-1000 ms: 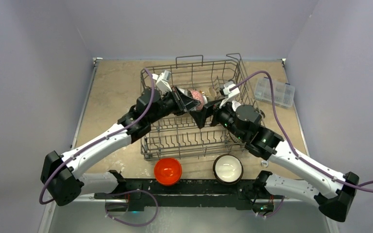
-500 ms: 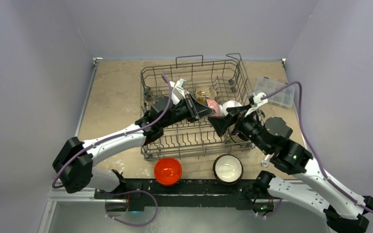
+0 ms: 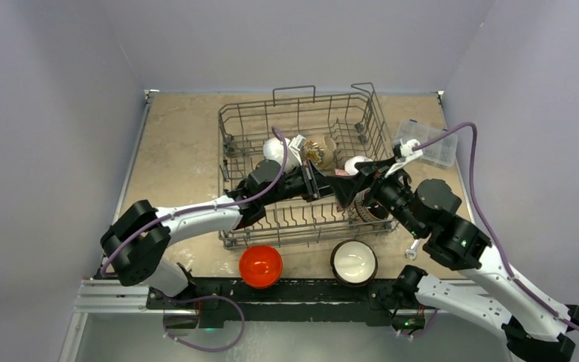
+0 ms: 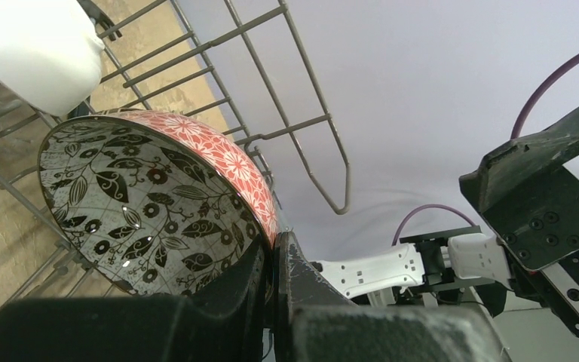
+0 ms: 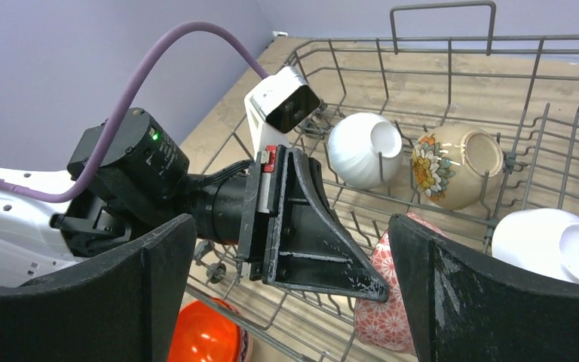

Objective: Load the bowls into the dish rack
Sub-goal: Place the bowl in the dish rack.

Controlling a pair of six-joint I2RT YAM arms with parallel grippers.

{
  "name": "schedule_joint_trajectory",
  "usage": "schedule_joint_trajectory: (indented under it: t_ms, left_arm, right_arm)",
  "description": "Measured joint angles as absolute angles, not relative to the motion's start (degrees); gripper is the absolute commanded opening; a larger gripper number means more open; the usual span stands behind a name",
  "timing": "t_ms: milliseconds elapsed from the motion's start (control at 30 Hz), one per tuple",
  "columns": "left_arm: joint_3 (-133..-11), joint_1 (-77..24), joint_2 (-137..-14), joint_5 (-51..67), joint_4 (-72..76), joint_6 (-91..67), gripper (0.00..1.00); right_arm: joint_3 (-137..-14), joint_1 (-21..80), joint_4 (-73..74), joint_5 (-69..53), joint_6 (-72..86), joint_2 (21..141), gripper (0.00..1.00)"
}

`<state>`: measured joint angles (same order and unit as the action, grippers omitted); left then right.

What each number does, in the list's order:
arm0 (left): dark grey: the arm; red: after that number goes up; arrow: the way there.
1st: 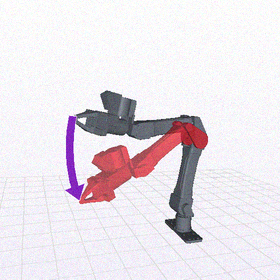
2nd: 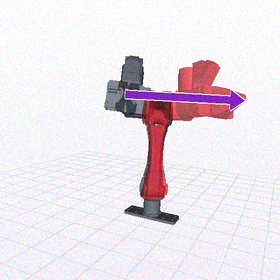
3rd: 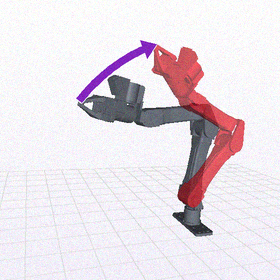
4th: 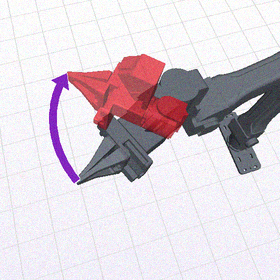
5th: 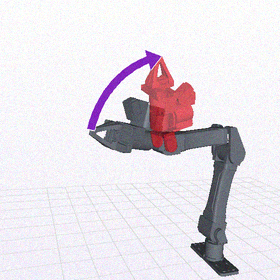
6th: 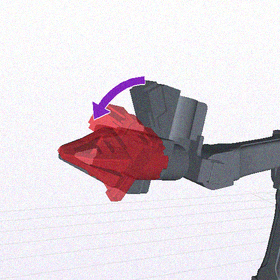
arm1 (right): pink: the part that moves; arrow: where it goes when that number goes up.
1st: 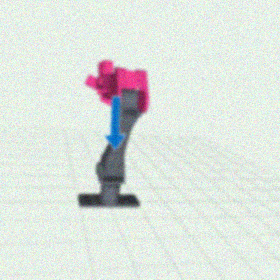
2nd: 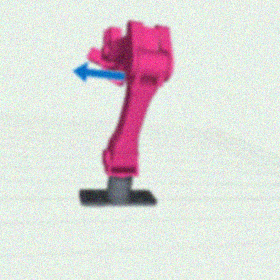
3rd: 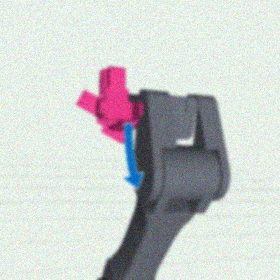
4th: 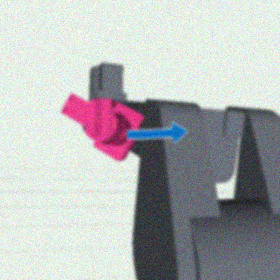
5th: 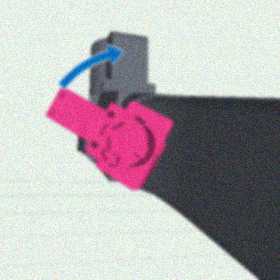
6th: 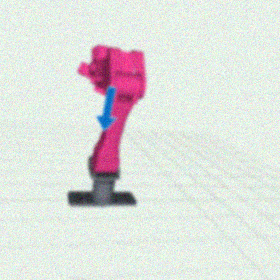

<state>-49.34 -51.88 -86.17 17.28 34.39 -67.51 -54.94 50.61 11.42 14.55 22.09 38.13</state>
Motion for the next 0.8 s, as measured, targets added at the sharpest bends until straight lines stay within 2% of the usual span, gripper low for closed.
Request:
schedule_joint_trajectory:
  t_ms: [800]
  left_arm:
    - [-44.75, -48.84, -94.17, 17.34, 47.81, -71.07, 0.00]
  right_arm:
    - [-55.59, 50.61, 13.08, 14.04, 20.45, 42.13, 0.99]
